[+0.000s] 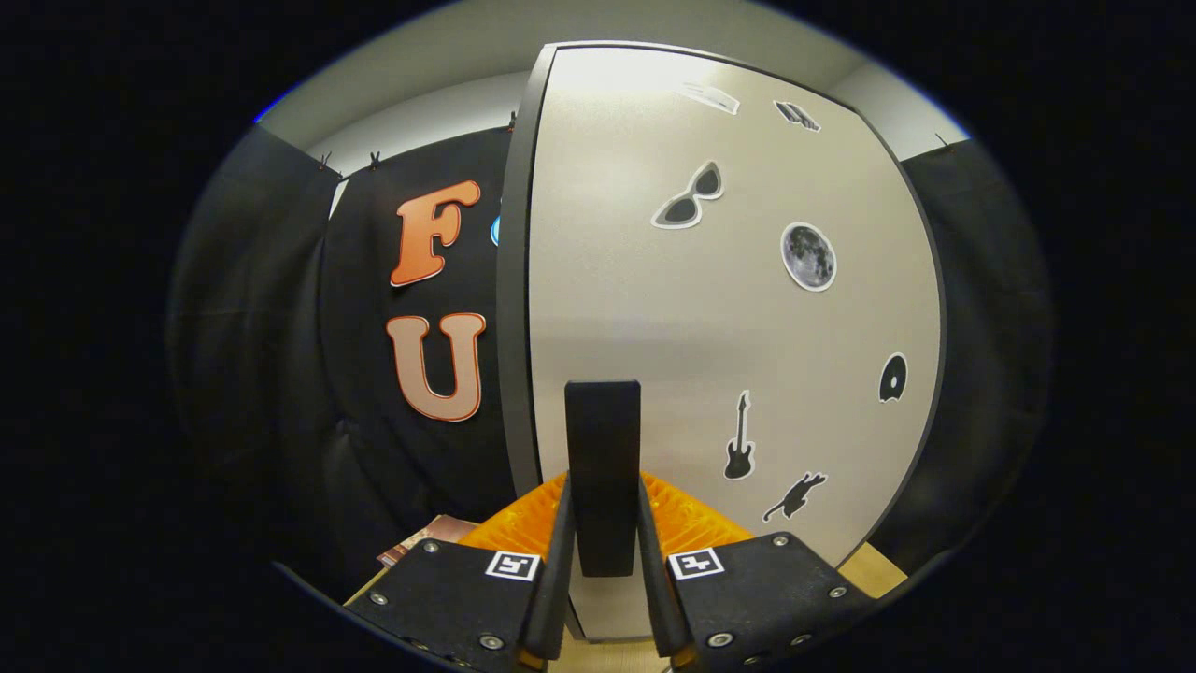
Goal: Open the shoe cabinet door, grab the shoes and put them into the shoe cabinet, then close the shoe cabinet door.
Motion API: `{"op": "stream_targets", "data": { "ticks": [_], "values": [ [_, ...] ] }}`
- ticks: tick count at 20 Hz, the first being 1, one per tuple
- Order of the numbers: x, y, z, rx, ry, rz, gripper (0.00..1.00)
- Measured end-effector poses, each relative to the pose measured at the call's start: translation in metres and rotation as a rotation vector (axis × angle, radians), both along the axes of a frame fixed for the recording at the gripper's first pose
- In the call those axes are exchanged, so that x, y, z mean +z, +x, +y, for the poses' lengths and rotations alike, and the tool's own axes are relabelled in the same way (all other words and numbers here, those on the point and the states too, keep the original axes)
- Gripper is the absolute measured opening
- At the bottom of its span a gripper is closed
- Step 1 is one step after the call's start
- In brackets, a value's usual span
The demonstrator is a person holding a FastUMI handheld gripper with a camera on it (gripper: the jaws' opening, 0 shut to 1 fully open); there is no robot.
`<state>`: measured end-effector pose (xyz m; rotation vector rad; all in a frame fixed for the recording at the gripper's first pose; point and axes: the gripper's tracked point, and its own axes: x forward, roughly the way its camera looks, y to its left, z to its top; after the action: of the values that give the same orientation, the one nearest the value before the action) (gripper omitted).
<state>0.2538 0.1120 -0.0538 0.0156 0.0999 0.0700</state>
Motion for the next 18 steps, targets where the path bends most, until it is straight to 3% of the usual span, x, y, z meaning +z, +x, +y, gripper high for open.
{"op": "stream_targets", "data": {
  "ticks": [5,18],
  "values": [
    [0.002,-0.01,-0.003,0.012,-0.013,-0.002,0.33],
    [0.019,-0.08,-0.036,0.02,0.038,-0.027,0.31]
  ]
}}
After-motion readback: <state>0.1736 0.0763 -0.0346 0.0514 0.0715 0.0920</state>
